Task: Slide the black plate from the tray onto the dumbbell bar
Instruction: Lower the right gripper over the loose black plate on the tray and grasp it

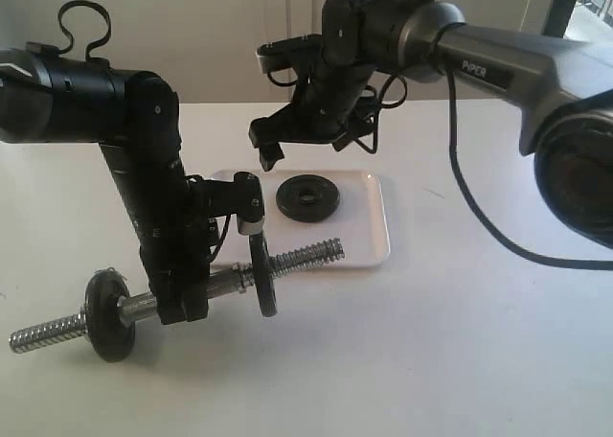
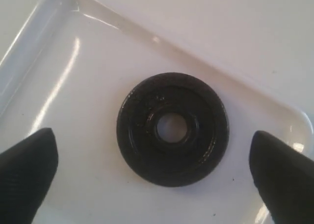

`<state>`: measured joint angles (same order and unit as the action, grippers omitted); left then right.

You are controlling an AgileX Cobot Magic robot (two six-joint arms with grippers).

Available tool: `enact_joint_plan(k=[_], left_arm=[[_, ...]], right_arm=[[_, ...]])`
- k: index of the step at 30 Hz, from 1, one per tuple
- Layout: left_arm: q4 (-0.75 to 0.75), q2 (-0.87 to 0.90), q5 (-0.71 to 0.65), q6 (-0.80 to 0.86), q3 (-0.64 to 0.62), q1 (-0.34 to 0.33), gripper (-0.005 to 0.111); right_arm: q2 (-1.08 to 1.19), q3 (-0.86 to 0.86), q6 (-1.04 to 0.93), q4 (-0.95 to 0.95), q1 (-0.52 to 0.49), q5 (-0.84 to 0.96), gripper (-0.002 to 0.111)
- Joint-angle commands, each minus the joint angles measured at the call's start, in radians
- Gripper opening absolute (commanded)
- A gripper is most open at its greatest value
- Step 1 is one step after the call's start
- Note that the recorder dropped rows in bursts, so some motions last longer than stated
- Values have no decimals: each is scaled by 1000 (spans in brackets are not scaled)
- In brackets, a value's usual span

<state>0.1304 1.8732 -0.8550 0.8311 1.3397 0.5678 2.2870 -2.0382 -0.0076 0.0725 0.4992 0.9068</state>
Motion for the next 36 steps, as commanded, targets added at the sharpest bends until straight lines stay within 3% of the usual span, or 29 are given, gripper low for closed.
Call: enact_joint_plan(k=[1,36], left_arm=[[48,-59,-44,2,17,2,0],[48,-59,-46,6,17,2,0]], right_arm=[[49,-54,13,6,-1,27,104],[204,-82,72,-62,-2,41,104]])
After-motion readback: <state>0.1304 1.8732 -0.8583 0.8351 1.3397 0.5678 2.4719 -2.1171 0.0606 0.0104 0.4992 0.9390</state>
